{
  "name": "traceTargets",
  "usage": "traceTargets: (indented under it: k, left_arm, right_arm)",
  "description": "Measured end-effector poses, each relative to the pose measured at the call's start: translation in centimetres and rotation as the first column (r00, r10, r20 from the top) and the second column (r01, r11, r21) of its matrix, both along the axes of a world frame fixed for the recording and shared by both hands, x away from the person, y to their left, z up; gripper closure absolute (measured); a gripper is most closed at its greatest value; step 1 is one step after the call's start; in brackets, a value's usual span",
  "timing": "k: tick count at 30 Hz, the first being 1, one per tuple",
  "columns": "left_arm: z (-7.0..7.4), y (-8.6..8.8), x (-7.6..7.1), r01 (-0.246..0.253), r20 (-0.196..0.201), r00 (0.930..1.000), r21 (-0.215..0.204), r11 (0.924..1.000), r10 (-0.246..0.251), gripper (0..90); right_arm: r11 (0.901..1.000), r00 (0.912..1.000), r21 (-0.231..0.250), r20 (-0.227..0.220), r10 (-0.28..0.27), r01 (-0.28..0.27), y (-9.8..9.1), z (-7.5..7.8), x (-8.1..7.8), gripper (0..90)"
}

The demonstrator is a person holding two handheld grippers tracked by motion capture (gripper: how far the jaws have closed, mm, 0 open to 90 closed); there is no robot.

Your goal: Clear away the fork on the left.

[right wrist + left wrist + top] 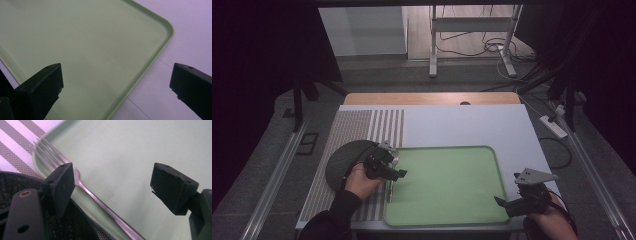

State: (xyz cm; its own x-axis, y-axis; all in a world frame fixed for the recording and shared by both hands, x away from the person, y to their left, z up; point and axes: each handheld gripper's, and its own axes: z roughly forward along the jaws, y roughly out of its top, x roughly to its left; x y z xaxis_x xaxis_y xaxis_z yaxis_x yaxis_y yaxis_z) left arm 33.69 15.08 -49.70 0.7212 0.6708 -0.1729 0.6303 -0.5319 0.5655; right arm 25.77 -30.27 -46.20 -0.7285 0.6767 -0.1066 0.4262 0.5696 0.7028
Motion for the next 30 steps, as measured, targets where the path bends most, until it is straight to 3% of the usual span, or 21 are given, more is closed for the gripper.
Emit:
traceTargets:
  k: [4, 12, 17, 30]
  left_arm:
    - [0.3, 0.4, -0.3, 0.005, 0.015, 0.9999, 0.002, 1.0, -0.005, 13.4]
    - [0.6, 1.1, -0.7, 0.019, 0.044, 0.9989, -0.052, 0.9985, -0.017, 2.7]
    - [0.8, 1.6, -0.9, 0.008, 0.046, 0.9989, -0.07, 0.9975, -0.004, 0.6]
    - [0.9, 3.2, -1.9, -0.018, 0.055, 0.9983, -0.061, 0.998, 0.022, 0.0]
  right_arm:
    - [1.0, 1.0, -0.001, 0.001, -0.004, 0.004, 0.0, 0.0, 0.0, 0.0]
    - [1.0, 1.0, -0.001, 0.001, -0.008, 0.008, 0.0, 0.0, 0.0, 0.0]
    - [1.0, 1.0, -0.002, 0.001, -0.008, 0.008, 0.0, 0.0, 0.0, 0.0]
    - [1.0, 1.0, -0.001, 0.0, -0.008, 0.008, 0.0, 0.0, 0.0, 0.0]
